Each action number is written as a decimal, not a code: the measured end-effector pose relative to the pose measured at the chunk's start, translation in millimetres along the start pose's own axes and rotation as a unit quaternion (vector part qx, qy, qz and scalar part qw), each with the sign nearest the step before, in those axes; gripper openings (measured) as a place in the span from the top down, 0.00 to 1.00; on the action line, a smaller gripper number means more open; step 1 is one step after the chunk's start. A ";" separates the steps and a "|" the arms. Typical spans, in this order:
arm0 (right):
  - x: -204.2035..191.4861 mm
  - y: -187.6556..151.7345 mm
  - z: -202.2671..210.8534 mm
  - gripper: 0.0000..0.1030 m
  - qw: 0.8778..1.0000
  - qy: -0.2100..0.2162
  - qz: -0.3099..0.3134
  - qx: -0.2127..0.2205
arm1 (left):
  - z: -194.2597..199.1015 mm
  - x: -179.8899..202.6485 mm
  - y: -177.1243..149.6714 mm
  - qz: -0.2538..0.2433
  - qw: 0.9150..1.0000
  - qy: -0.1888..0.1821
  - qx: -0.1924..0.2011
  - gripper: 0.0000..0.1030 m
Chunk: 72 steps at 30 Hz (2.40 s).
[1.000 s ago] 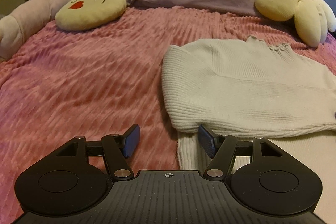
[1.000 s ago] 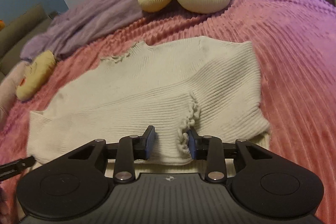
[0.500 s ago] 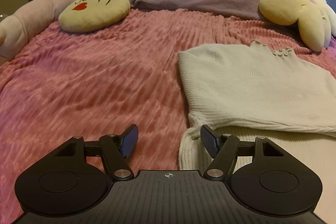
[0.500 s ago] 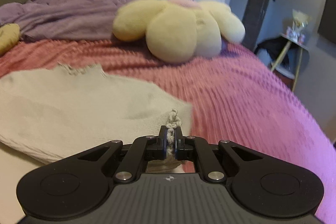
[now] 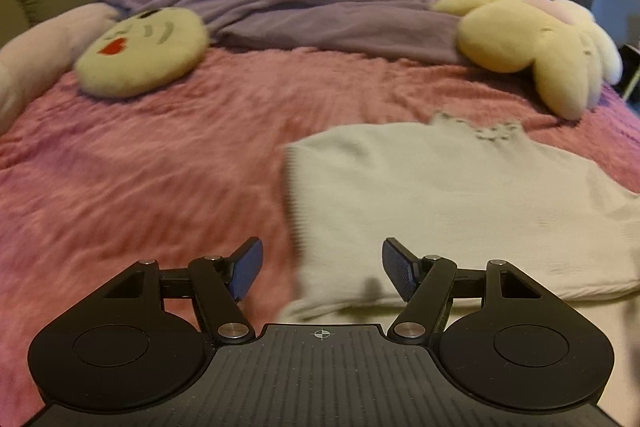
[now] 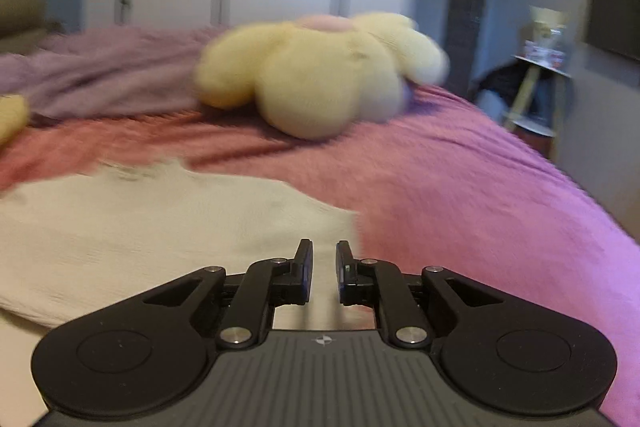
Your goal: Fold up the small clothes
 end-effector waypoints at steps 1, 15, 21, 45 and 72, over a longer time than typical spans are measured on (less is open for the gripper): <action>-7.2 -0.3 -0.8 0.88 1.000 0.022 0.009 -0.001 | -5.3 5.5 0.5 -0.003 1.000 -0.014 0.002 0.24; 12.4 -25.3 -38.0 0.96 0.996 0.064 0.002 -0.065 | -51.3 -7.1 -11.2 -0.008 0.999 0.005 -0.035 0.19; 11.5 -22.4 -38.4 0.95 0.997 0.032 0.021 -0.067 | -42.2 -15.9 -13.6 -0.012 0.999 0.016 -0.038 0.18; -7.9 -37.5 36.9 0.64 0.988 0.046 0.094 -0.112 | 37.1 -21.0 -56.9 -0.031 0.995 0.037 -0.083 0.12; 68.1 -158.2 212.5 0.64 0.979 0.087 -0.054 -0.174 | 157.4 -49.0 -184.7 0.033 0.989 0.007 -0.145 0.24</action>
Point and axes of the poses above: each gripper's, at about its wrist camera, not at the fingertips, and z roughly against the way its jaws point, x to its right, y to its top, the point moved 1 cm from there along -z, roughly the way its jaws point, and after that the axes turned 3 degrees about -x, right-handed, at the moved point
